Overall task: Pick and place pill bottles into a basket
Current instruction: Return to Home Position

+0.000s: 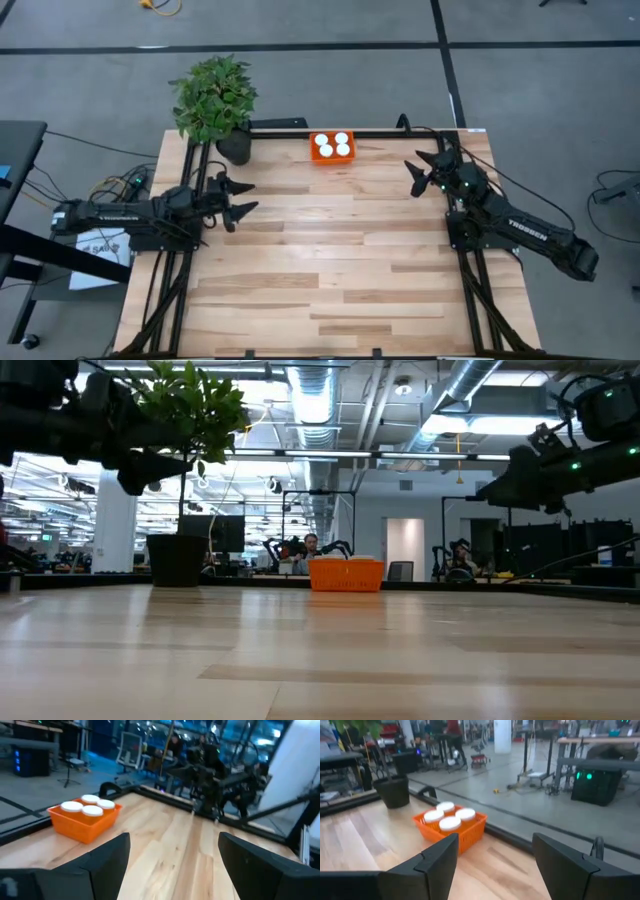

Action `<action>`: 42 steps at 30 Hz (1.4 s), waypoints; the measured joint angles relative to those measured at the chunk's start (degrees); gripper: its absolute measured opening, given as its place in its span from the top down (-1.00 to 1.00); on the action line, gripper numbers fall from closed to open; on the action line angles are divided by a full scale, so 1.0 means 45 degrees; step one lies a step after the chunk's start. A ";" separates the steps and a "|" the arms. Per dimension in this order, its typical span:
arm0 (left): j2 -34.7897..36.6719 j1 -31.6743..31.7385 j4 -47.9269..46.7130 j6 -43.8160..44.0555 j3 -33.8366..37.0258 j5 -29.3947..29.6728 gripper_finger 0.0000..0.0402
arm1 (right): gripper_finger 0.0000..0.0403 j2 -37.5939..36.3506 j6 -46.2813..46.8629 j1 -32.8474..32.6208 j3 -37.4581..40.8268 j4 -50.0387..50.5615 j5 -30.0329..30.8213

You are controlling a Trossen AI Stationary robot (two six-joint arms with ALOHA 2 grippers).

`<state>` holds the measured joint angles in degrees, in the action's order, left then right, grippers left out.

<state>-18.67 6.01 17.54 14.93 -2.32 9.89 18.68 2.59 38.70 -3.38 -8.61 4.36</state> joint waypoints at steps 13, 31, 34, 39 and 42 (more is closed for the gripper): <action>0.2438 0.0523 -0.2350 -0.0153 0.0382 0.1210 -0.46 | -0.24 -0.4090 0.0340 -0.0003 0.0128 0.1911 0.0122; 0.1791 0.0531 -0.2827 -0.1811 0.0410 0.2628 -0.46 | -0.24 -0.3385 0.0883 0.0071 0.0660 0.1474 0.0685; 0.1415 0.0531 -0.2843 -0.1604 0.0410 0.2337 -0.46 | -0.24 -0.3033 0.1375 -0.0019 0.0661 0.1474 0.0683; 0.0925 0.0526 -0.2856 -0.1031 0.0411 0.2181 -0.46 | -0.24 -0.2737 0.1420 -0.0006 0.0665 0.1448 0.0685; 0.0807 0.0526 -0.2856 -0.0272 0.0420 0.2185 -0.46 | -0.24 -0.2750 0.1337 0.0000 0.0665 0.1420 0.0690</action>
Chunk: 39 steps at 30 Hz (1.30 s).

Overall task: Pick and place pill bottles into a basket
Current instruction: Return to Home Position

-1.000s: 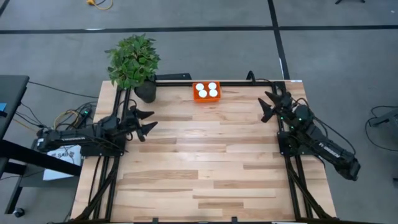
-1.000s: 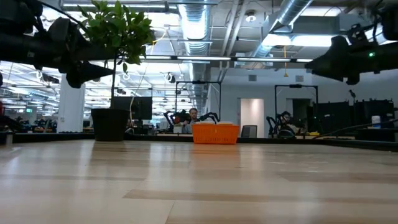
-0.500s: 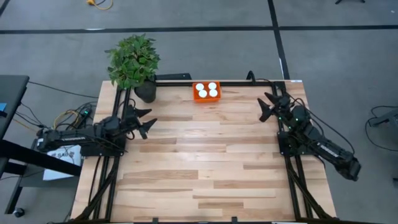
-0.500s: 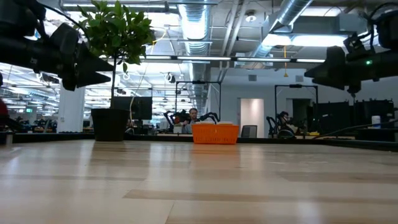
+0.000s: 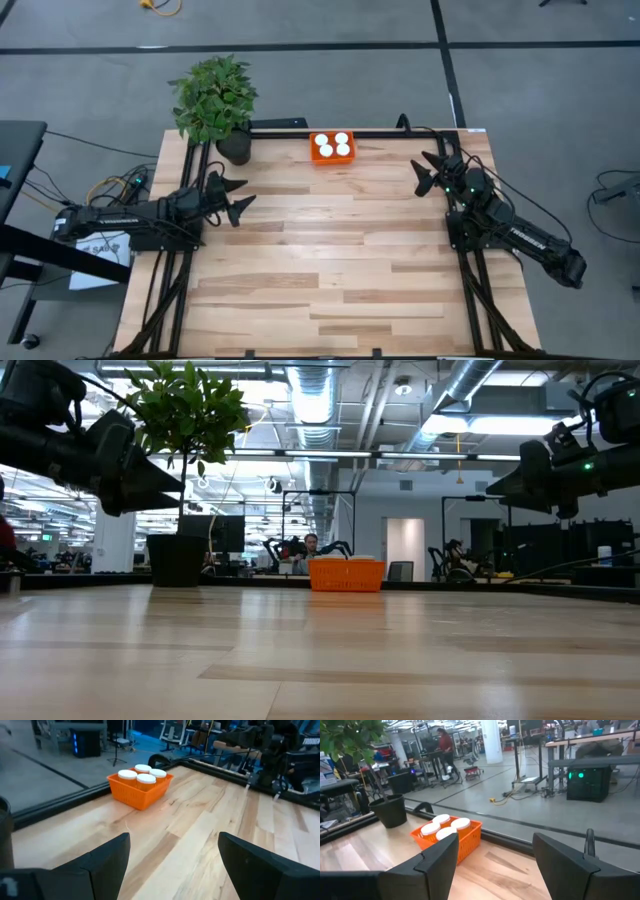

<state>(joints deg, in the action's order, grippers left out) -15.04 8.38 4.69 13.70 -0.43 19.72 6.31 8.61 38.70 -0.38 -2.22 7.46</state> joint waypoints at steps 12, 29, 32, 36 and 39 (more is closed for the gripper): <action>0.0007 0.0000 0.0369 -0.0056 0.0000 0.0037 -0.46 | -0.24 0.0002 0.0552 -0.0010 0.0010 -0.0012 -0.0010; 0.0018 -0.0341 0.0018 -0.0099 0.0009 0.0189 -0.46 | -0.24 0.0005 0.0548 -0.0010 0.0019 0.0026 -0.0015; 0.0358 -0.0835 0.0017 -0.0104 0.0010 0.0147 -0.46 | -0.24 0.0000 0.0548 -0.0010 0.0019 0.0026 -0.0019; 0.1452 -0.0857 -0.0050 -0.0108 0.0010 -0.0632 -0.46 | -0.24 0.0000 0.0543 -0.0010 0.0019 0.0026 -0.0015; 0.2427 -0.0850 -0.0054 -0.0109 0.0010 -0.0864 -0.46 | -0.24 0.0000 0.0543 -0.0010 0.0019 0.0026 -0.0015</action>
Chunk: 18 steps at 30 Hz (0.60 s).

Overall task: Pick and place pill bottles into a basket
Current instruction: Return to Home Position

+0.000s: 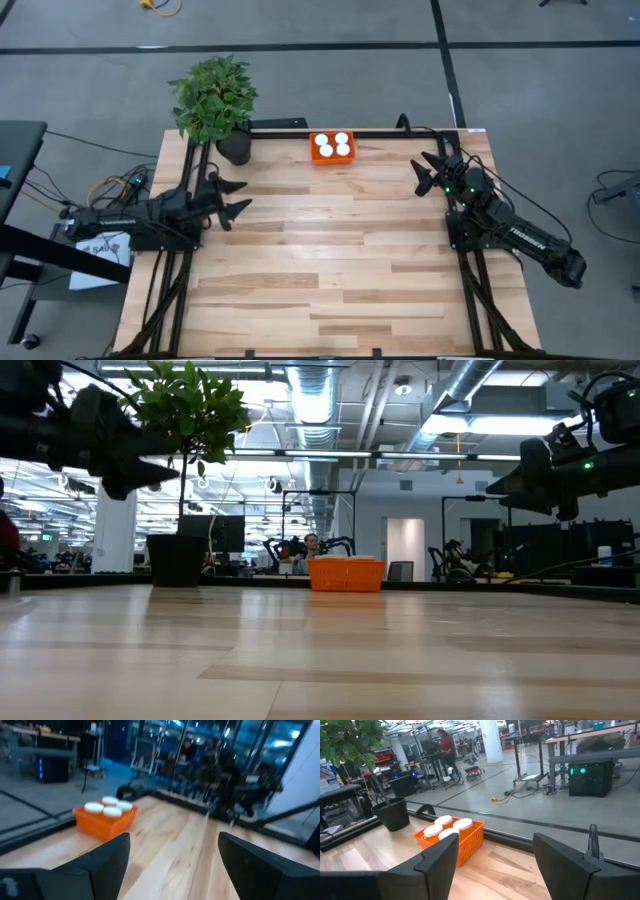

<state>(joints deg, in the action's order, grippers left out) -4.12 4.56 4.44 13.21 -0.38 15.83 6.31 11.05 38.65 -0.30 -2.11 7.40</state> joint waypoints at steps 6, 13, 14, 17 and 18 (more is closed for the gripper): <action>0.0896 0.0000 0.0015 0.0000 0.0000 -0.0012 -0.46 | -0.24 0.0003 0.0000 0.0000 0.0005 0.0001 0.0005; 0.0670 0.0005 -0.0019 0.0005 0.0000 -0.0019 -0.46 | -0.24 0.0000 0.0000 0.0000 0.0010 0.0004 0.0007; 0.0670 0.0005 -0.0016 0.0005 0.0000 -0.0019 -0.46 | -0.24 0.0000 0.0000 0.0000 0.0010 0.0004 0.0006; 0.0665 0.0006 -0.0017 0.0005 0.0000 -0.0019 -0.46 | -0.24 0.0000 -0.0001 0.0000 0.0010 0.0004 0.0005; 0.0665 0.0010 -0.0016 0.0005 0.0000 -0.0019 -0.46 | -0.24 0.0000 -0.0001 0.0000 0.0010 0.0004 0.0005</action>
